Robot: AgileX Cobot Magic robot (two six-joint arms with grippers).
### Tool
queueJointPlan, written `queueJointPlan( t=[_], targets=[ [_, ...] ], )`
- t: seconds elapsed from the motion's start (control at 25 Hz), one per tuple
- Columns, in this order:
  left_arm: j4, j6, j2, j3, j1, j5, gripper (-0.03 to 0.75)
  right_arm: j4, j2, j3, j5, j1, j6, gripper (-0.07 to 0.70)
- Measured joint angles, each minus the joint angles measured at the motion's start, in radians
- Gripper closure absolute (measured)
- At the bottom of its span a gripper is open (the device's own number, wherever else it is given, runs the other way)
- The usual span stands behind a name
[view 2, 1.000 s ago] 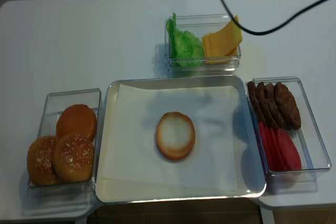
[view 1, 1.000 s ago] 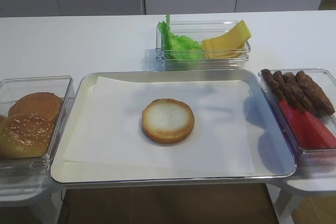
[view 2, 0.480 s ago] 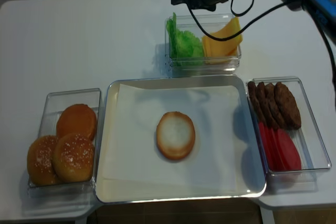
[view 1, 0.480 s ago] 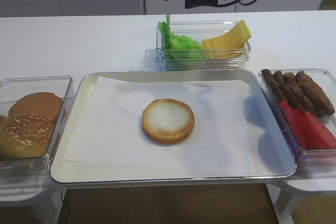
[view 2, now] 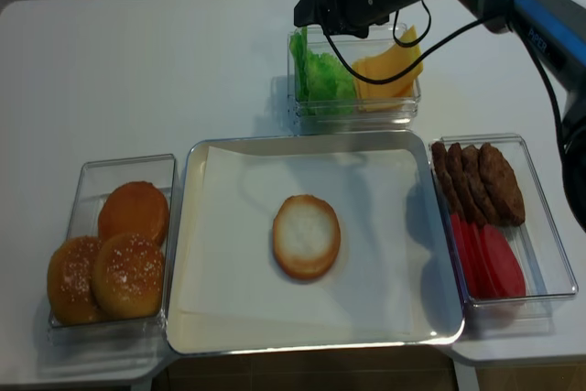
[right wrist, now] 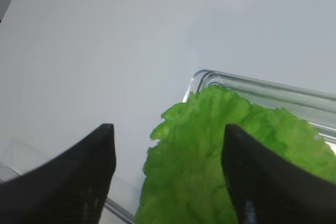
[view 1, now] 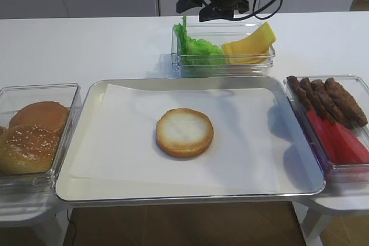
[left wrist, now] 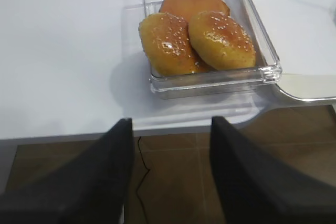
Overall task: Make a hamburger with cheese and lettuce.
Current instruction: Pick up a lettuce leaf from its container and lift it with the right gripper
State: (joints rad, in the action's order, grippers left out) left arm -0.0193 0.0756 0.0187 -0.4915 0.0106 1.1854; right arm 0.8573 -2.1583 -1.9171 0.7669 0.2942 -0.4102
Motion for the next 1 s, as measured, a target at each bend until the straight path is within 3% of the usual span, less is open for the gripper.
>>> queueJointPlan(
  t=[0.2, 0.8, 1.0],
  targets=[
    [0.0, 0.0, 0.0, 0.0, 0.0, 0.0, 0.357, 0.009, -0.01, 0.0, -0.017, 0.0, -0.006, 0.185],
    [0.0, 0.0, 0.0, 0.0, 0.0, 0.0, 0.357, 0.06, -0.059, 0.0, -0.022, 0.0, -0.027, 0.2],
    [0.0, 0.0, 0.0, 0.0, 0.0, 0.0, 0.357, 0.062, -0.059, 0.0, -0.013, 0.0, -0.036, 0.314]
  ],
)
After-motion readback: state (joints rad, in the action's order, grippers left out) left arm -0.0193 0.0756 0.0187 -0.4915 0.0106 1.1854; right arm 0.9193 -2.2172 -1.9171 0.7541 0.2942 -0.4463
